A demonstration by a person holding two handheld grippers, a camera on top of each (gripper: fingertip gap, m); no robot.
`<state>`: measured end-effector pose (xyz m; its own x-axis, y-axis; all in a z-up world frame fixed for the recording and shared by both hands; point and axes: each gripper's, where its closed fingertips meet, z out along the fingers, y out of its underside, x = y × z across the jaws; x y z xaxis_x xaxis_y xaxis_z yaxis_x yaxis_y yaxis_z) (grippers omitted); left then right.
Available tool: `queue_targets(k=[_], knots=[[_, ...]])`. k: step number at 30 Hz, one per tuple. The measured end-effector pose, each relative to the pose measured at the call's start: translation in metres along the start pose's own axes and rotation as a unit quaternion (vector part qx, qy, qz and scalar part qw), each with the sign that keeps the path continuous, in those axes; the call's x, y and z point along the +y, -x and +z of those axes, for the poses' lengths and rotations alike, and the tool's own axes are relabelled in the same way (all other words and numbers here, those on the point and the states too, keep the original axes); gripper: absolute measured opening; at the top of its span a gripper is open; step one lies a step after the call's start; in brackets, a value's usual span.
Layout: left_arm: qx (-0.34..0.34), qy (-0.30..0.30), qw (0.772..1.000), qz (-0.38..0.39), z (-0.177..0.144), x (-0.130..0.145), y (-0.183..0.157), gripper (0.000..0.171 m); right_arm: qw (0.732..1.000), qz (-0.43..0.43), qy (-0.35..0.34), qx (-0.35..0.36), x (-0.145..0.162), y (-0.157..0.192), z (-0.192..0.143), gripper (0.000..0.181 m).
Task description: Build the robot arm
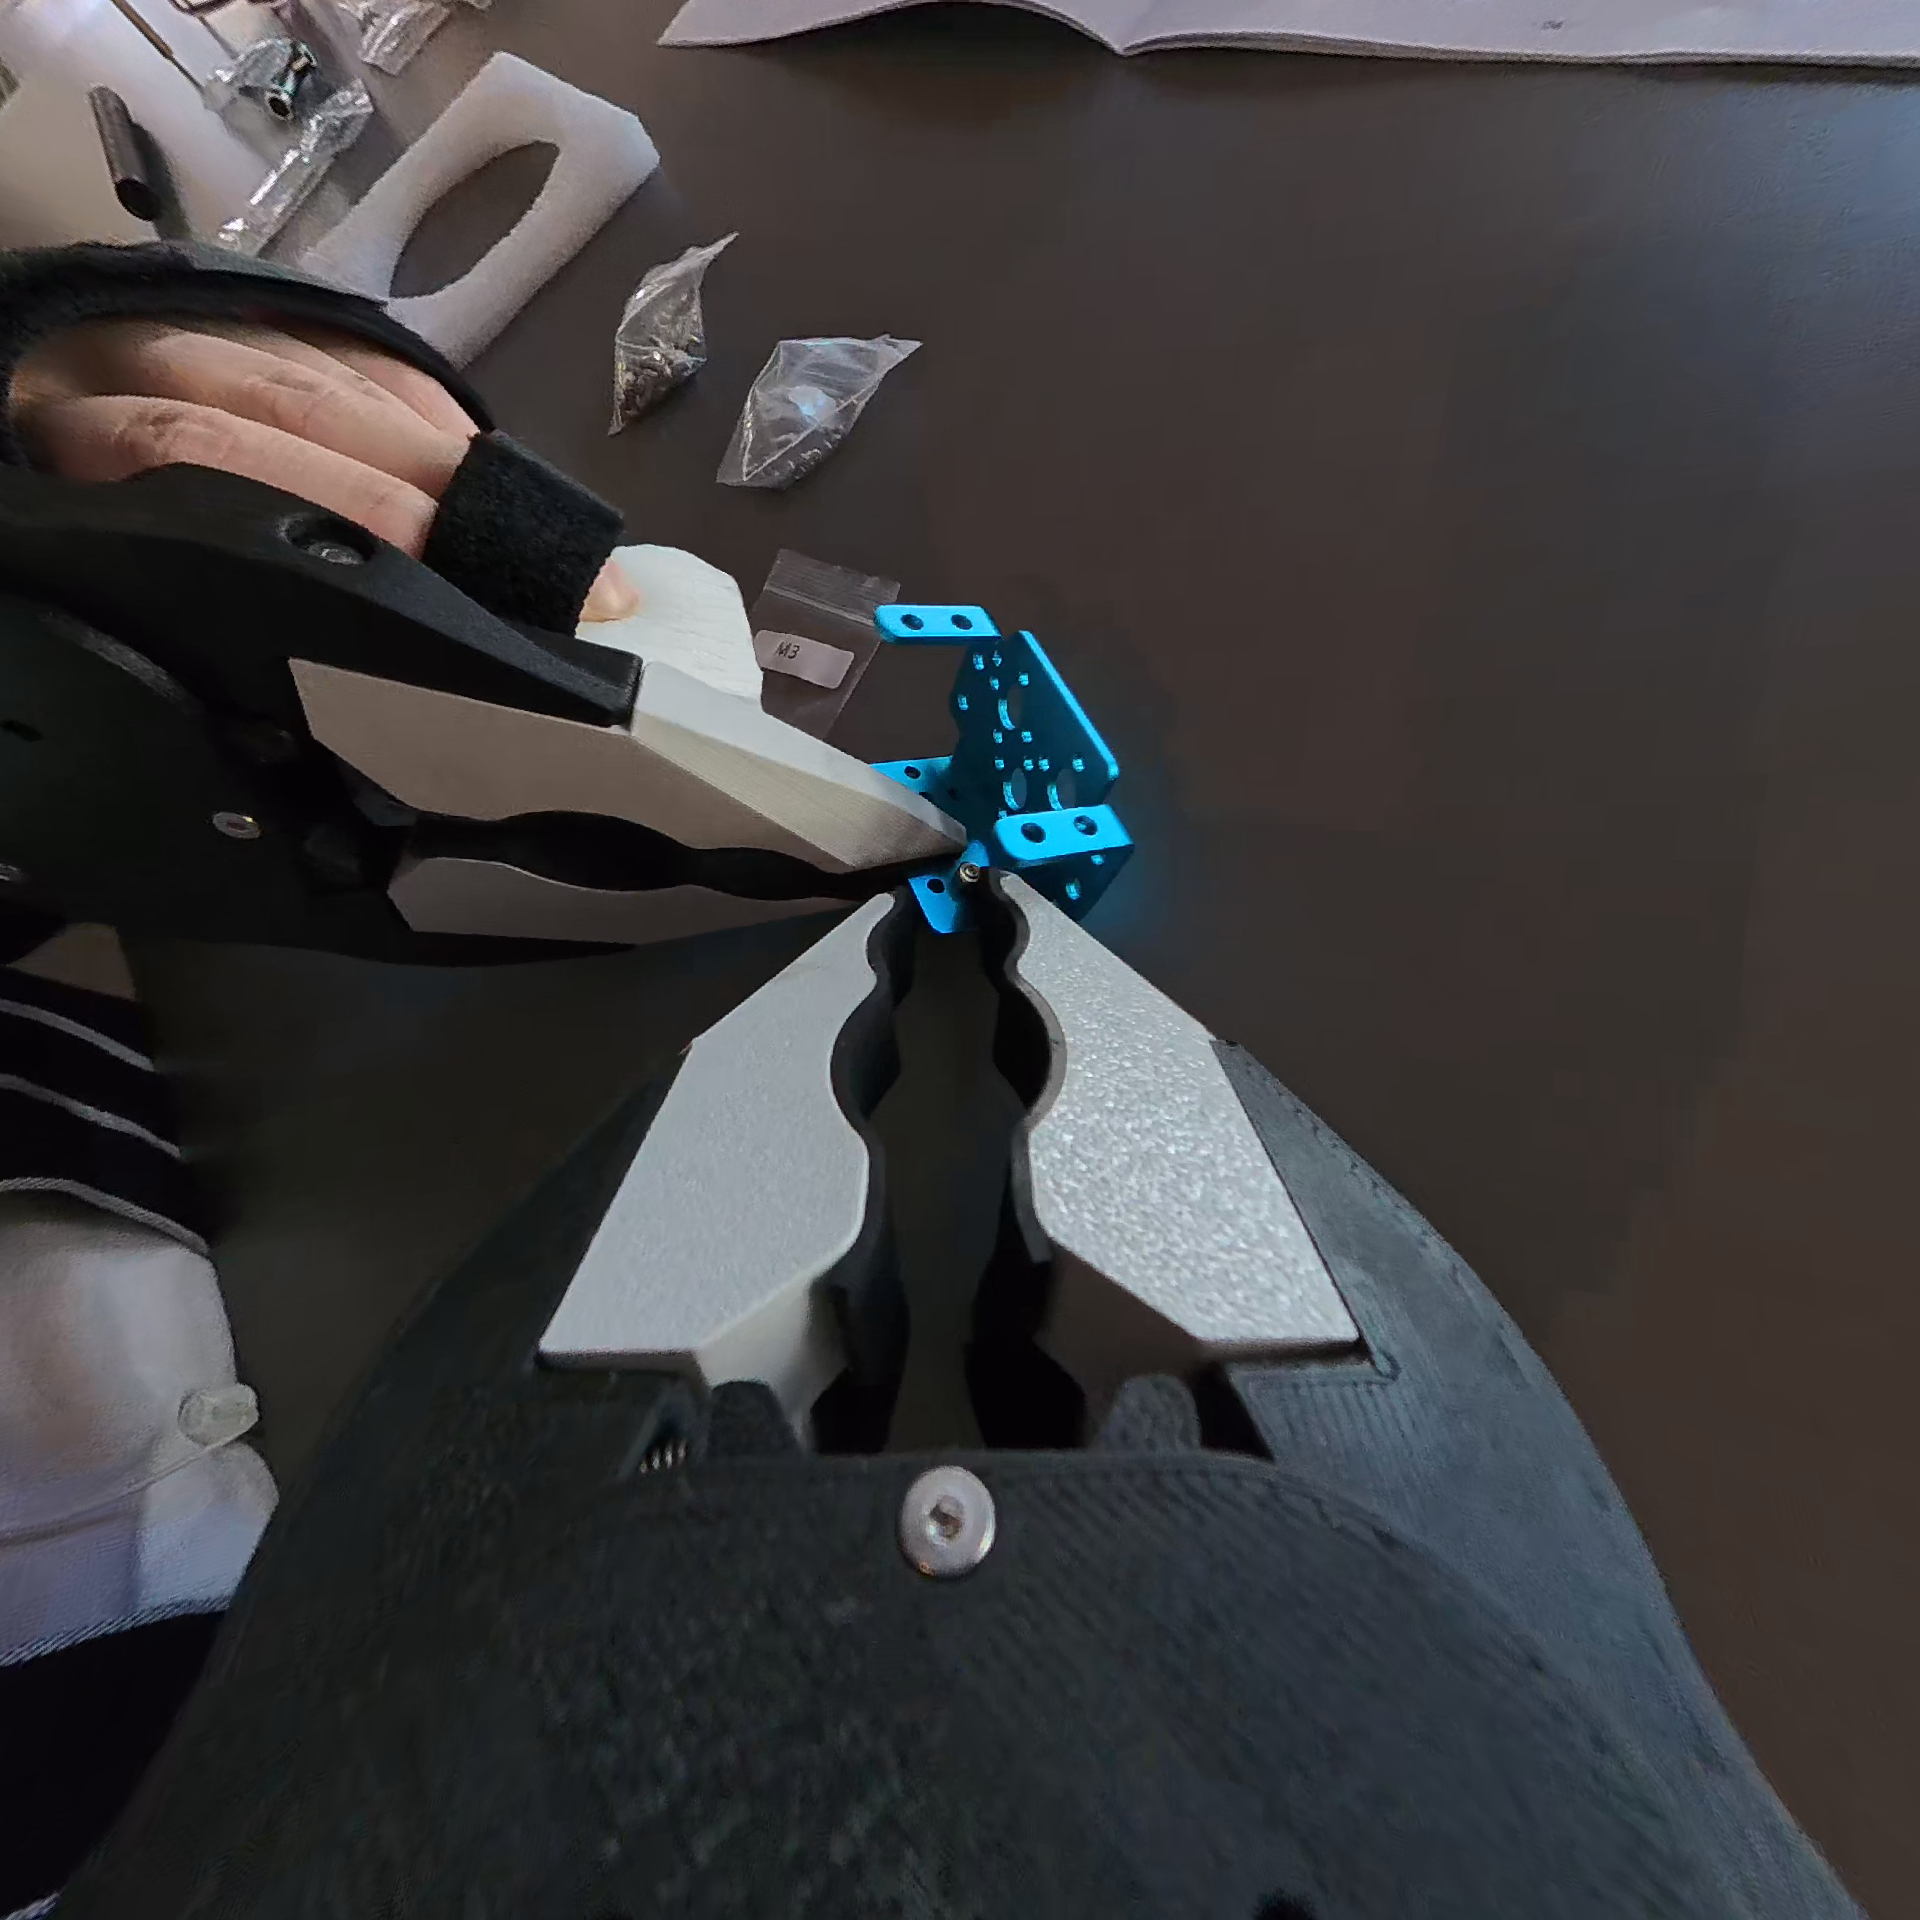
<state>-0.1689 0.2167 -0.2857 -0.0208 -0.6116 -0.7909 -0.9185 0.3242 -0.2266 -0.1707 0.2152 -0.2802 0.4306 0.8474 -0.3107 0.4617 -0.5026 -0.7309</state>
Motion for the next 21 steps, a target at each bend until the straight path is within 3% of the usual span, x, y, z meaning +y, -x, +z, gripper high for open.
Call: queue_targets(k=[13,18,20,21], knots=[[-0.008,0.004,1.000,0.003,0.001,-0.001,0.000,0.000,1.000,-0.012,-0.013,0.022,-0.002,0.002,-0.002,0.001],[-0.004,0.000,1.000,-0.003,0.000,-0.002,-0.001,0.000,0.999,-0.007,-0.017,0.027,-0.002,0.002,-0.003,0.005],[-0.002,0.000,1.000,-0.007,0.000,-0.002,-0.001,0.000,0.998,-0.009,-0.017,0.060,-0.002,-0.009,-0.006,0.026],[-0.002,-0.001,1.000,-0.008,0.000,-0.001,-0.001,0.001,0.998,-0.013,-0.016,0.062,-0.002,-0.010,-0.007,0.027]])
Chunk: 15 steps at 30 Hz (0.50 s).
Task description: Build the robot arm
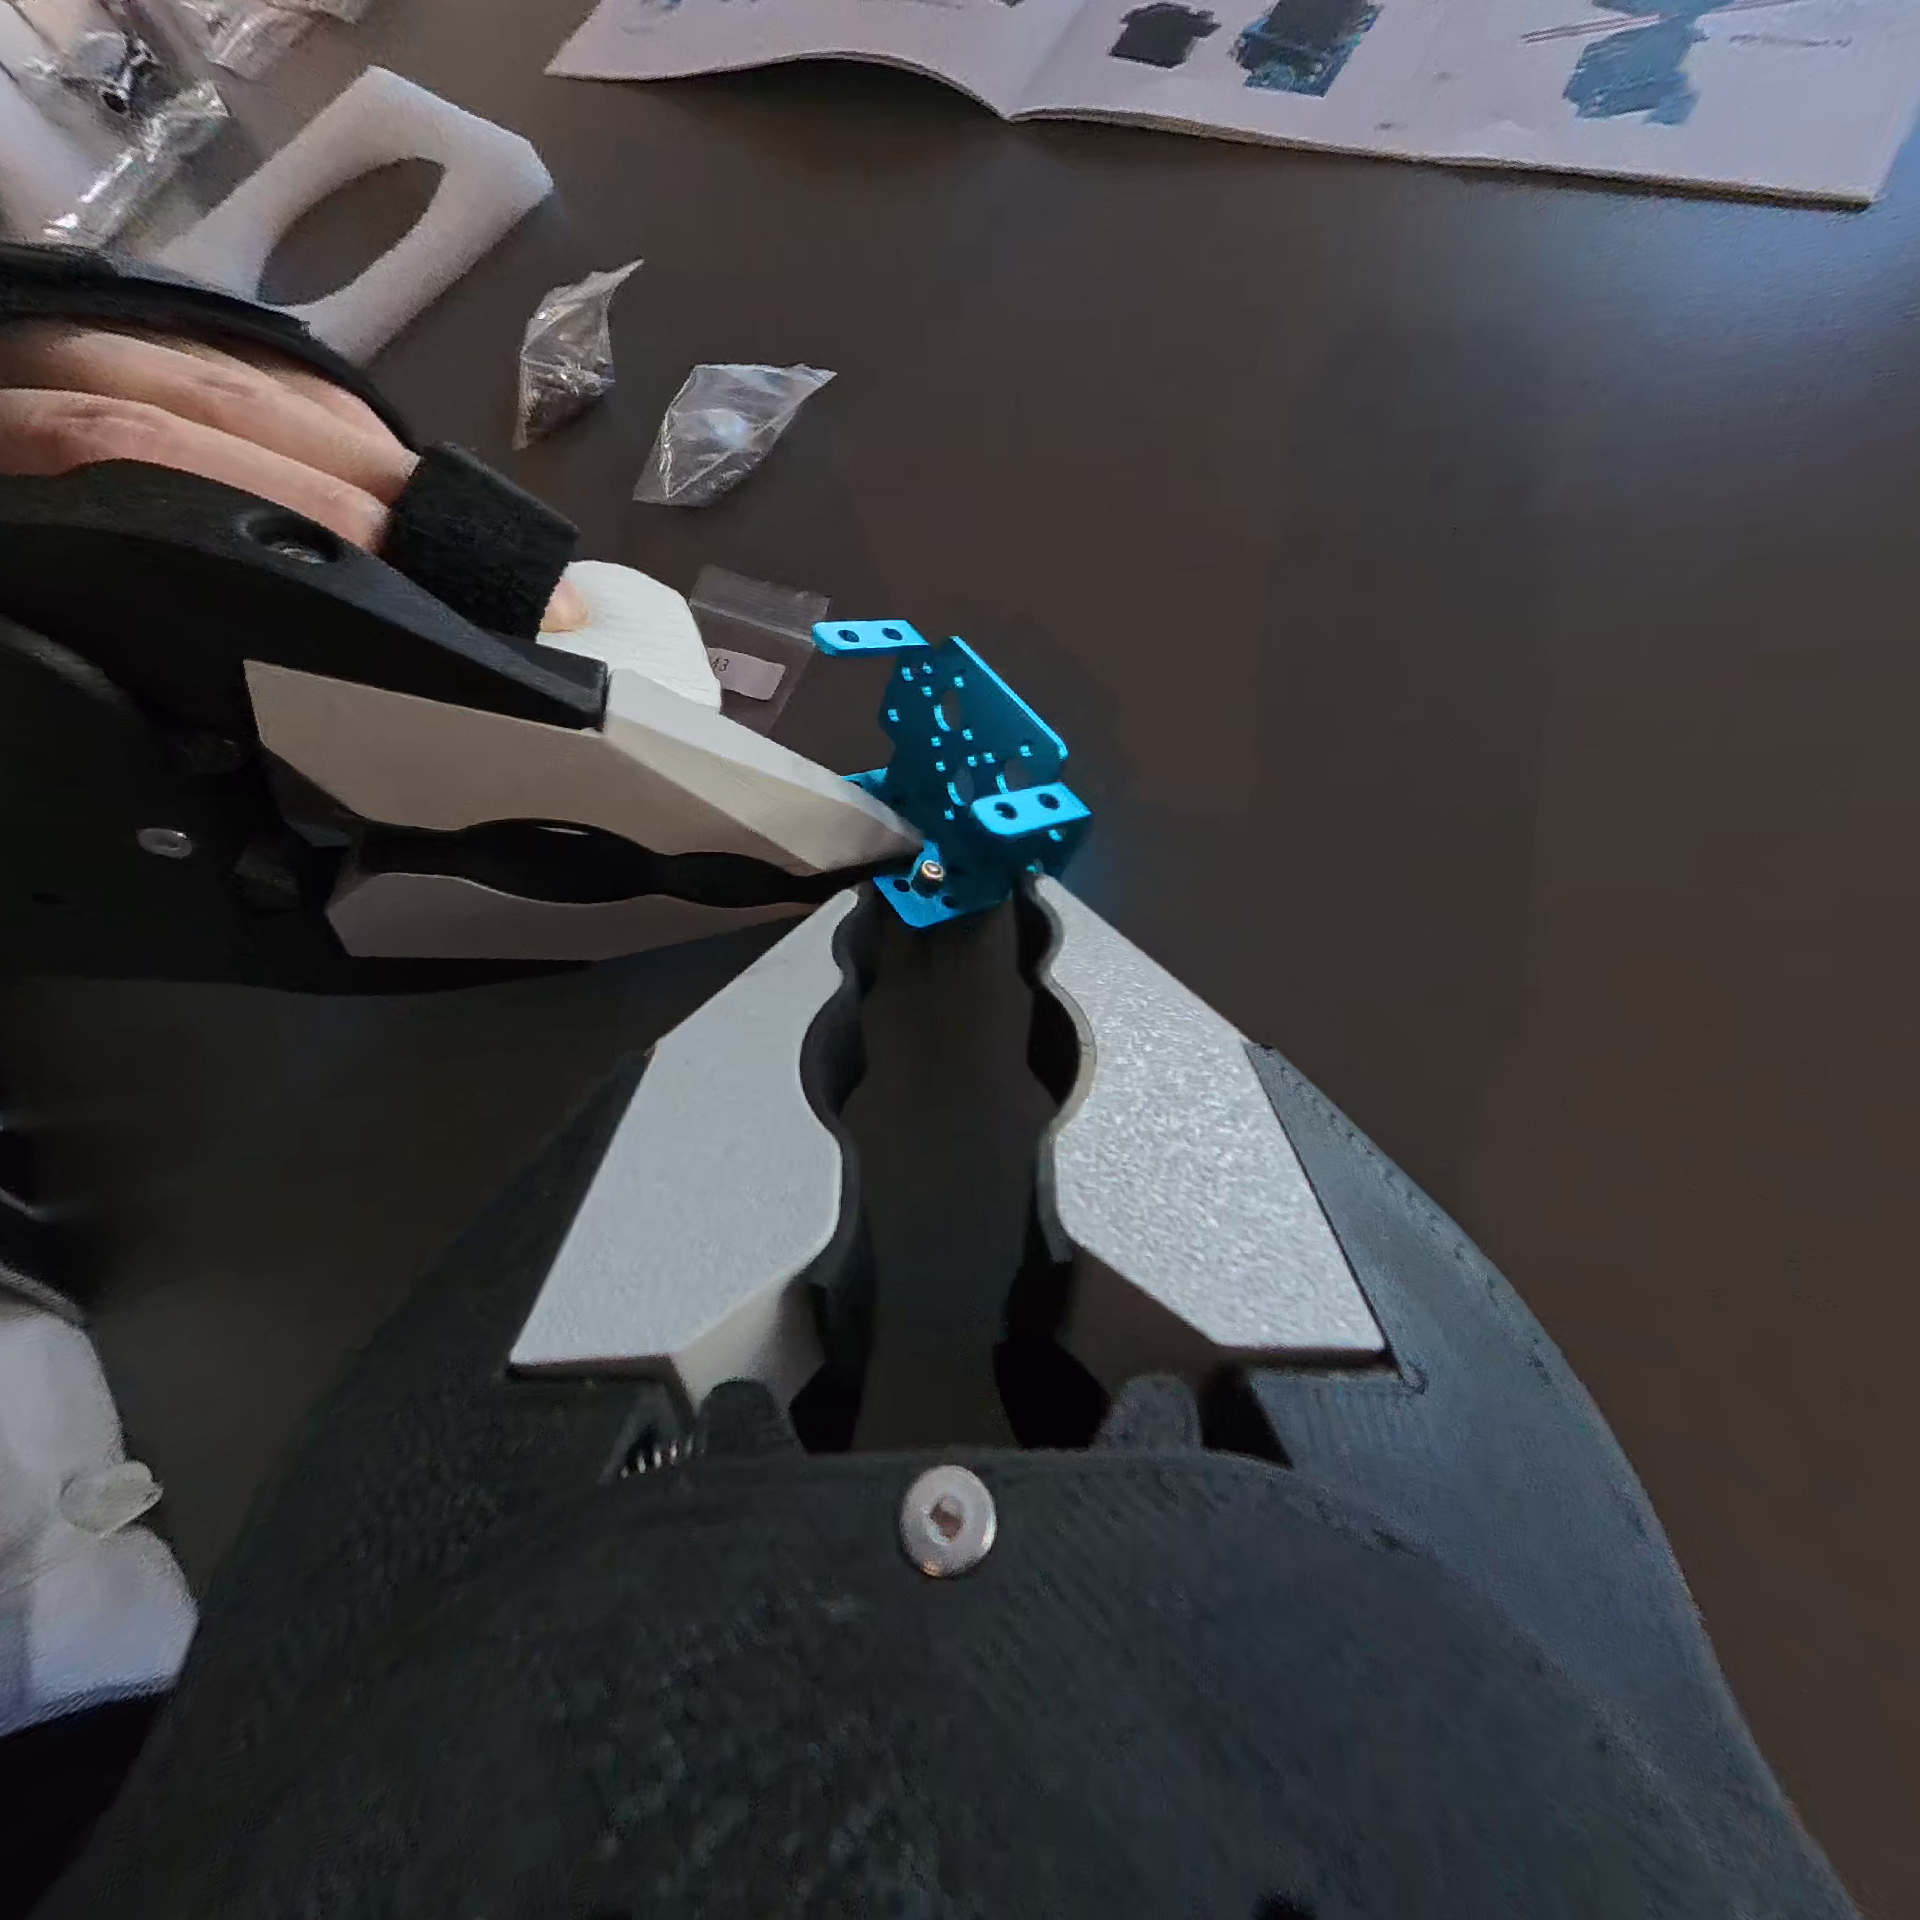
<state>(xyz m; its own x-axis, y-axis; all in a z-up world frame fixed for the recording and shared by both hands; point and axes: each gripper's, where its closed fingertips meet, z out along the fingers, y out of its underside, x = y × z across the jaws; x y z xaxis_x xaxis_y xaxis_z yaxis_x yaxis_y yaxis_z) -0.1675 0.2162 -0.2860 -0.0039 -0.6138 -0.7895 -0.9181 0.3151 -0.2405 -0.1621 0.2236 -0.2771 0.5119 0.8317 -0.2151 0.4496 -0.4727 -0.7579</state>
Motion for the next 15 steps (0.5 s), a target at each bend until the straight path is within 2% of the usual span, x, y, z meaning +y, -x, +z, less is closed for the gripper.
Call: queue_targets(k=[4,8,9,10,15], knots=[[0.000,0.001,1.000,-0.001,0.000,0.000,0.000,0.000,0.999,0.014,-0.004,-0.043,0.000,0.007,0.003,0.016],[-0.001,0.003,1.000,0.003,0.000,0.001,0.000,0.000,0.998,0.026,-0.002,-0.060,0.001,0.005,0.005,0.022],[-0.002,0.003,1.000,0.004,0.000,0.001,0.000,0.000,0.997,0.028,-0.002,-0.068,0.000,0.005,0.005,0.022],[-0.002,0.002,1.000,0.005,0.000,0.001,0.000,0.000,0.995,0.027,-0.001,-0.091,0.000,0.010,0.005,0.014],[0.001,-0.001,1.000,0.005,-0.001,-0.001,-0.001,0.000,0.993,0.032,0.005,-0.118,0.001,0.012,0.004,0.014]])
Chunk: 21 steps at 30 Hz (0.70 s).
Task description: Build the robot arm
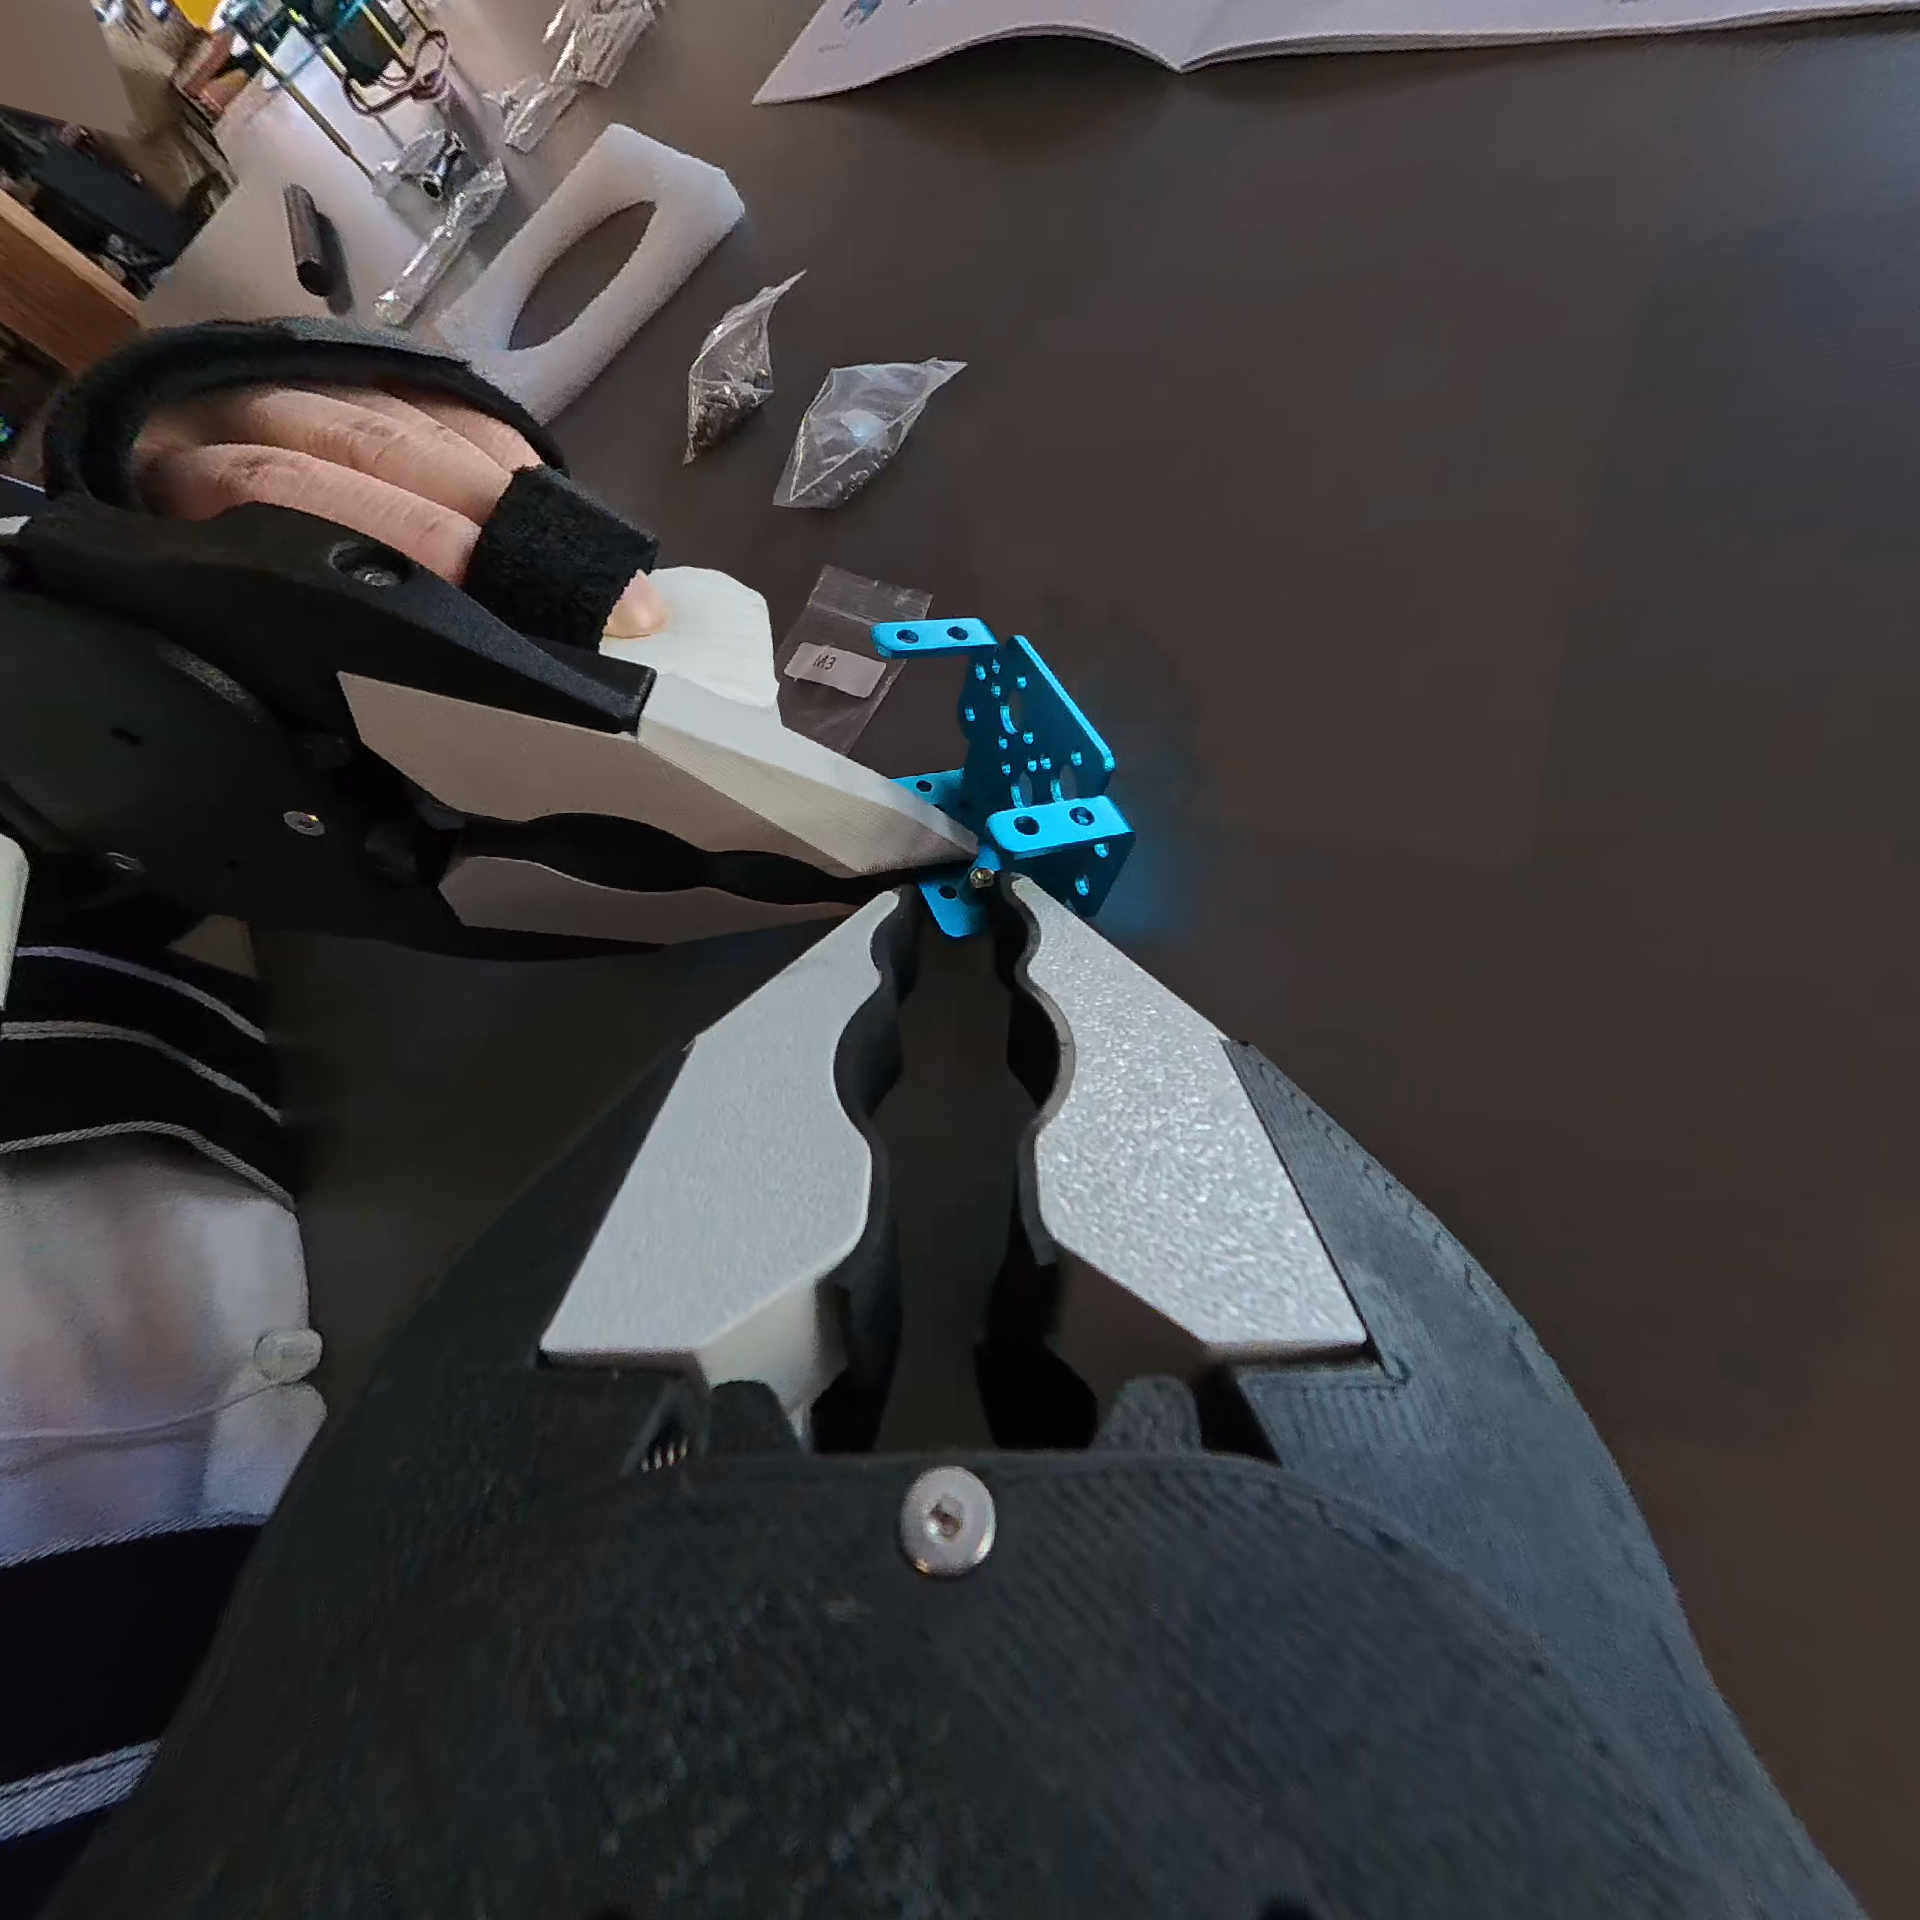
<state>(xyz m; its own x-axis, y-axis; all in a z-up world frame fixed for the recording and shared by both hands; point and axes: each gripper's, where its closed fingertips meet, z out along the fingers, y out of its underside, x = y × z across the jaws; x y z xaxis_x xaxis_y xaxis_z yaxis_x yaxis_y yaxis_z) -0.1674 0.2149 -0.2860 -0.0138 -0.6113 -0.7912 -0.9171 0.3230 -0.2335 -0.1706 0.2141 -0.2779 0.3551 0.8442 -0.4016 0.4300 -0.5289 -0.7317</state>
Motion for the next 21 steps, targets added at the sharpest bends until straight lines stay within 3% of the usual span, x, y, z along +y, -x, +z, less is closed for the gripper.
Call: queue_targets(k=[8,9,14,17,21], knots=[[-0.002,0.003,1.000,0.000,0.001,0.001,0.001,0.001,0.999,-0.005,-0.011,0.044,-0.001,-0.001,0.000,0.010],[-0.002,0.002,1.000,-0.001,0.001,0.000,0.001,0.000,0.999,-0.009,-0.016,0.032,-0.003,0.004,0.000,0.001],[-0.002,-0.002,1.000,0.001,0.001,-0.002,0.001,0.000,0.999,-0.019,-0.006,0.050,-0.001,0.003,-0.002,0.004],[-0.001,-0.003,1.000,0.001,0.001,-0.001,0.001,0.000,0.996,-0.039,-0.004,0.078,0.000,-0.007,-0.003,0.024],[0.001,-0.004,1.000,0.000,0.001,-0.002,0.000,0.001,0.999,-0.006,-0.006,0.031,0.000,-0.005,-0.001,0.022]])
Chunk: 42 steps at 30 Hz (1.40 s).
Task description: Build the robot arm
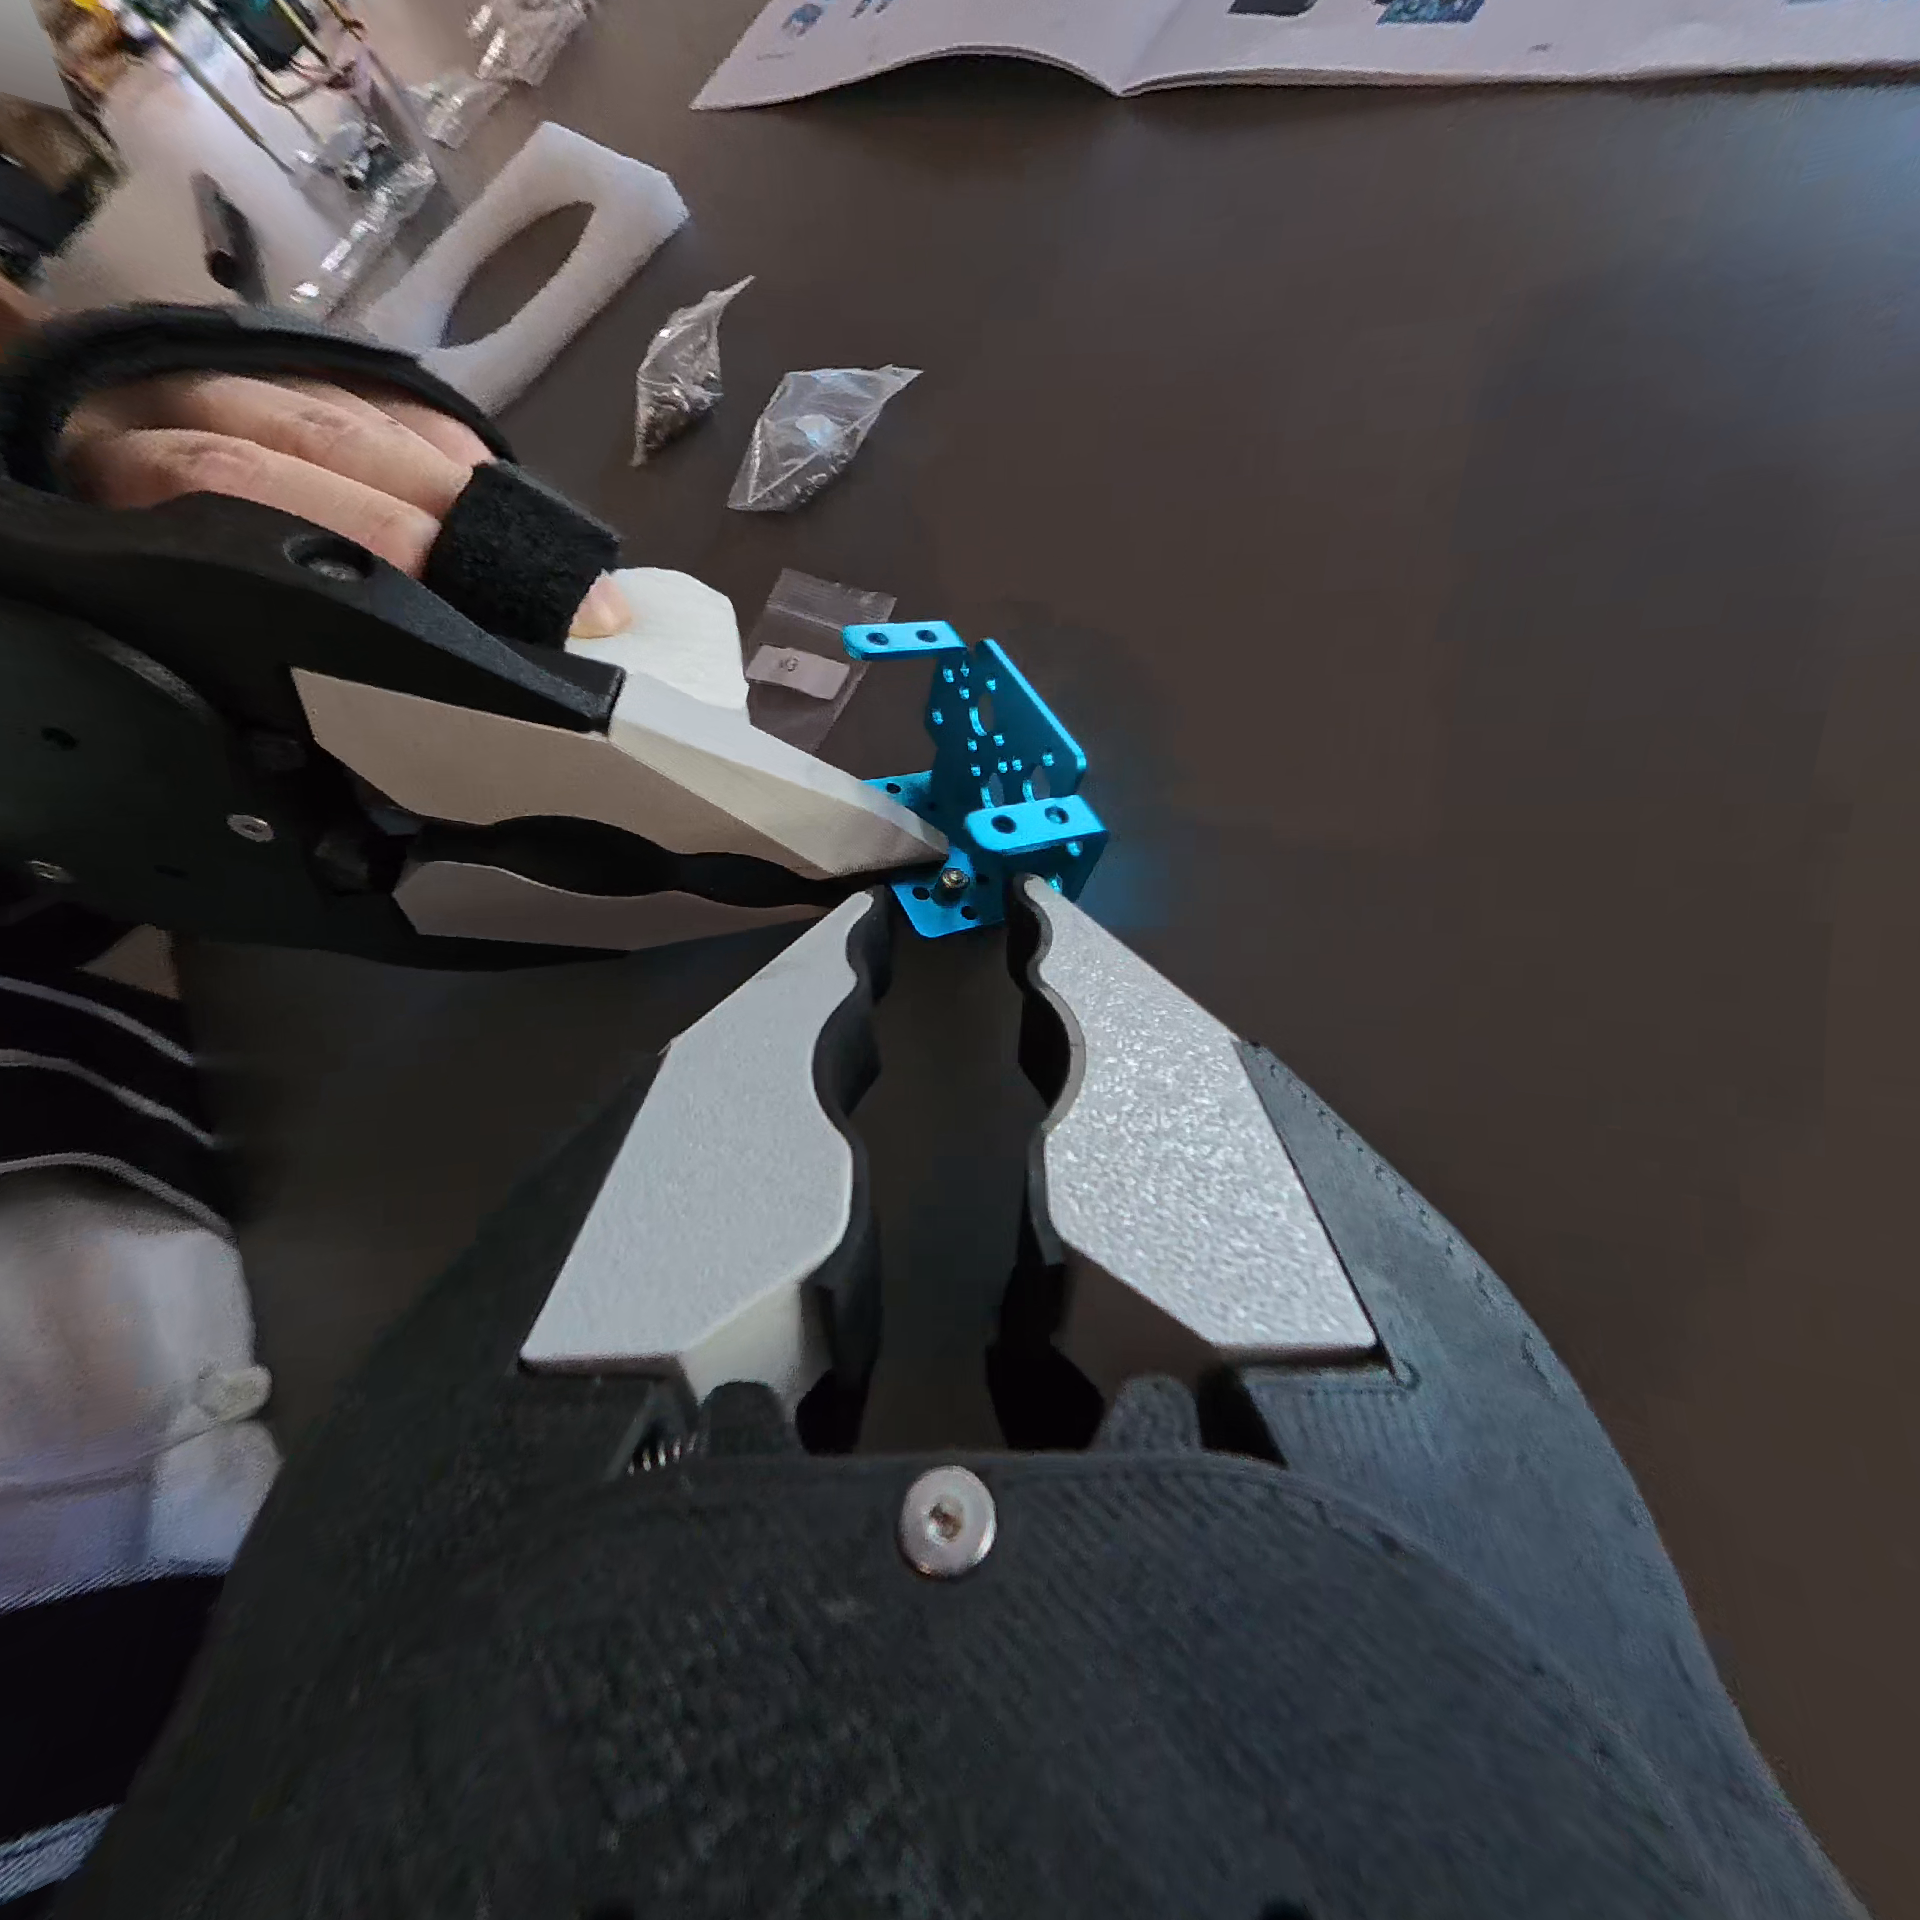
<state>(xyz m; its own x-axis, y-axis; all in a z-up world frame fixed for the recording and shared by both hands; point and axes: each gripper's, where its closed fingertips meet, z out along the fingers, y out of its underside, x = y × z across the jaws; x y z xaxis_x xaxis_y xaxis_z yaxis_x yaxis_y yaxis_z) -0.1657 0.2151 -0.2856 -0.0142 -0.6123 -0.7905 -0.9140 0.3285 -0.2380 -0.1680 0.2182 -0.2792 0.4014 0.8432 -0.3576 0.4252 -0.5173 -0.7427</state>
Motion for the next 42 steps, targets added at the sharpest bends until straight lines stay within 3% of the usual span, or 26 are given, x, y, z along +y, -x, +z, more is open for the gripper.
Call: queue_targets(k=[5,14,16,20,25,30,39,42], knots=[[0.002,-0.005,1.000,0.001,-0.001,-0.002,-0.001,0.000,0.999,0.011,0.011,-0.048,0.002,0.006,0.000,0.015],[0.002,-0.004,1.000,-0.001,0.000,-0.002,0.000,0.001,1.000,-0.003,0.008,0.008,0.002,0.004,-0.002,0.011],[0.003,-0.008,1.000,-0.002,0.000,-0.004,-0.001,0.000,1.000,0.002,0.007,-0.003,0.001,0.011,-0.003,0.000],[0.002,-0.009,1.000,0.001,0.000,-0.005,-0.001,0.000,1.000,0.000,0.009,0.000,0.002,0.010,-0.004,0.001],[0.005,-0.010,1.000,-0.003,0.000,-0.004,-0.001,0.001,1.000,-0.016,0.002,0.022,0.001,0.000,-0.003,0.023],[0.006,-0.011,1.000,-0.004,-0.001,-0.004,-0.001,0.000,0.999,0.012,0.007,-0.040,0.003,0.007,-0.002,0.015],[0.010,-0.016,1.000,-0.004,-0.002,-0.005,-0.003,0.000,0.998,-0.017,0.025,-0.046,0.004,0.006,-0.002,0.015],[0.007,-0.014,1.000,-0.001,-0.001,-0.005,-0.002,0.001,0.999,-0.036,0.021,-0.017,0.004,0.006,-0.002,0.014]])
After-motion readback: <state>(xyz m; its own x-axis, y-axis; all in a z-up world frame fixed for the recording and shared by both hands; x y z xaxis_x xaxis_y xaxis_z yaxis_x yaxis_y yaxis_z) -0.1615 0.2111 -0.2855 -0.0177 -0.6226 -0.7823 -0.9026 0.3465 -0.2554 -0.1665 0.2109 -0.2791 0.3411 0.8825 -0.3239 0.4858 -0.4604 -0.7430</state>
